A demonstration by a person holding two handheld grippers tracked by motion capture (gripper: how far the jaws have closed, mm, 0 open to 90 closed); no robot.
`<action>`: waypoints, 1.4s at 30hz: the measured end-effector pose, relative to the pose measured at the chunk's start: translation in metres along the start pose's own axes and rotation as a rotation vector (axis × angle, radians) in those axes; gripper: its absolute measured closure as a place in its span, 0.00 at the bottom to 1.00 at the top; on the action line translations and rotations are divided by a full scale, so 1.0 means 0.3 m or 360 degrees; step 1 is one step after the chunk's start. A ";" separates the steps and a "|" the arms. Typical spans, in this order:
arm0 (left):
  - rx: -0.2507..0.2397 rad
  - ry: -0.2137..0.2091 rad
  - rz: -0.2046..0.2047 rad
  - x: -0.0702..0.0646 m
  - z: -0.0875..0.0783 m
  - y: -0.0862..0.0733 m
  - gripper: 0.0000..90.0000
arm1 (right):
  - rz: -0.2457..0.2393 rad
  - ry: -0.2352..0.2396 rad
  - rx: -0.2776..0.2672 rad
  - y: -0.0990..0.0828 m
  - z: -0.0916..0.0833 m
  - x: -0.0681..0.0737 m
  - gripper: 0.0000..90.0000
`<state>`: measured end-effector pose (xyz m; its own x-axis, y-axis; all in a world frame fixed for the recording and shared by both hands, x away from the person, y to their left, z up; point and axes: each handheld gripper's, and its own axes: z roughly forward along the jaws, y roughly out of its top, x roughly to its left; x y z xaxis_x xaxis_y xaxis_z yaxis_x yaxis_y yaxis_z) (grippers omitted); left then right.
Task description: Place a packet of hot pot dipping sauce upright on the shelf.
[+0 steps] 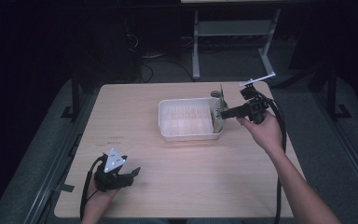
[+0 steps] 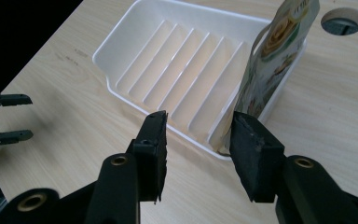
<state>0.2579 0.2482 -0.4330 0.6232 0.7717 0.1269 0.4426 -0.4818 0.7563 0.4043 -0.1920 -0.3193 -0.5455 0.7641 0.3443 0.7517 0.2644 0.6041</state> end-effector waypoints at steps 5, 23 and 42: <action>0.0002 -0.0002 0.0003 -0.001 0.001 0.000 0.37 | 0.0026 0.0024 -0.0007 -0.031 0.004 -0.016 0.62; 0.0010 -0.0002 -0.0004 -0.001 0.005 -0.001 0.37 | 0.0043 0.0066 -0.0007 -0.140 0.025 -0.039 0.58; 0.0006 -0.0003 -0.0016 0.004 0.004 -0.002 0.36 | -0.0033 0.0078 0.0016 -0.214 0.056 0.008 0.52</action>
<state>0.2591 0.2489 -0.4339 0.6202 0.7755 0.1181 0.4513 -0.4759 0.7549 0.3610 -0.1973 -0.3692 -0.5781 0.7288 0.3669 0.7438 0.2859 0.6041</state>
